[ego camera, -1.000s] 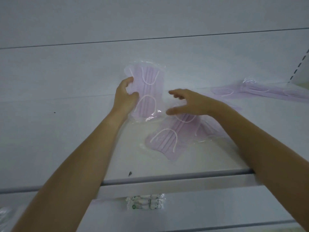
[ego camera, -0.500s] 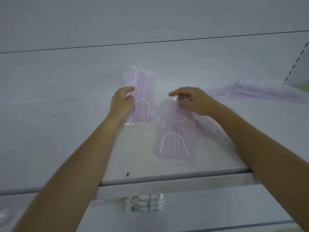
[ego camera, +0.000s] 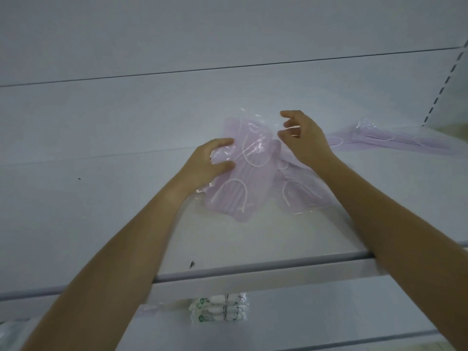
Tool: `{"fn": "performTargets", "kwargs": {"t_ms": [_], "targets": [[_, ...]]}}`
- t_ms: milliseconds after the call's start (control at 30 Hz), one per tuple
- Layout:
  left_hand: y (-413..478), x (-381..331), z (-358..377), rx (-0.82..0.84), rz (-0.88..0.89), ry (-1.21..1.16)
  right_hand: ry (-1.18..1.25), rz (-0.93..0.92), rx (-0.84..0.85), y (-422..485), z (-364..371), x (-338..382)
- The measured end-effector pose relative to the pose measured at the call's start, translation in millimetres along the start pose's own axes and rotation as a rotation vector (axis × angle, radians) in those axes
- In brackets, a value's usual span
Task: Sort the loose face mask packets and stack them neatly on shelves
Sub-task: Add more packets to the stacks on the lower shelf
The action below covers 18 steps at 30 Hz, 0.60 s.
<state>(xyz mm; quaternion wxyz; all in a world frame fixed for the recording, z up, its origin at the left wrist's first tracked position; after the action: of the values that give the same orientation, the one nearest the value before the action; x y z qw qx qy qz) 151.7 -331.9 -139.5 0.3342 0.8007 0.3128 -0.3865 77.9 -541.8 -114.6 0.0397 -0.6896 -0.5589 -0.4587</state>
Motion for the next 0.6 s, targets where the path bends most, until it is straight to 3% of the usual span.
{"fn": "performTargets", "kwargs": {"t_ms": [133,200,400,600], "targets": [[4.7,8.7,-14.4,-0.263,0.02,0.014,-0.635,0.376,0.314,1.7,-10.3,-34.0],[6.8,15.1,-18.4,-0.347,-0.023,0.028,-0.696,0.457,0.402,-2.8,-14.0,-39.5],[7.9,20.7,-18.7,-0.438,-0.088,-0.016,-0.343,0.398,0.304,0.4,-17.8,-35.6],[4.3,7.9,-10.9,-0.412,-0.069,-0.156,0.216,0.254,0.071,3.7,-15.5,-10.3]]}}
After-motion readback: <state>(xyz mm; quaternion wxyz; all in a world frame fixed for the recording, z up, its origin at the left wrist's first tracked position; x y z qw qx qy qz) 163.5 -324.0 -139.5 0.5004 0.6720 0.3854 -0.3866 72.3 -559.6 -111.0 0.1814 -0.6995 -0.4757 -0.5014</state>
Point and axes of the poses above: each hand's wrist, its own y-axis towards the middle knuckle, its own z-axis out of the palm, x = y × z, the point moved 2 cm from there along y, towards the middle knuckle, and after that the axes turned 5 degrees about -y, right-handed, at the moved point
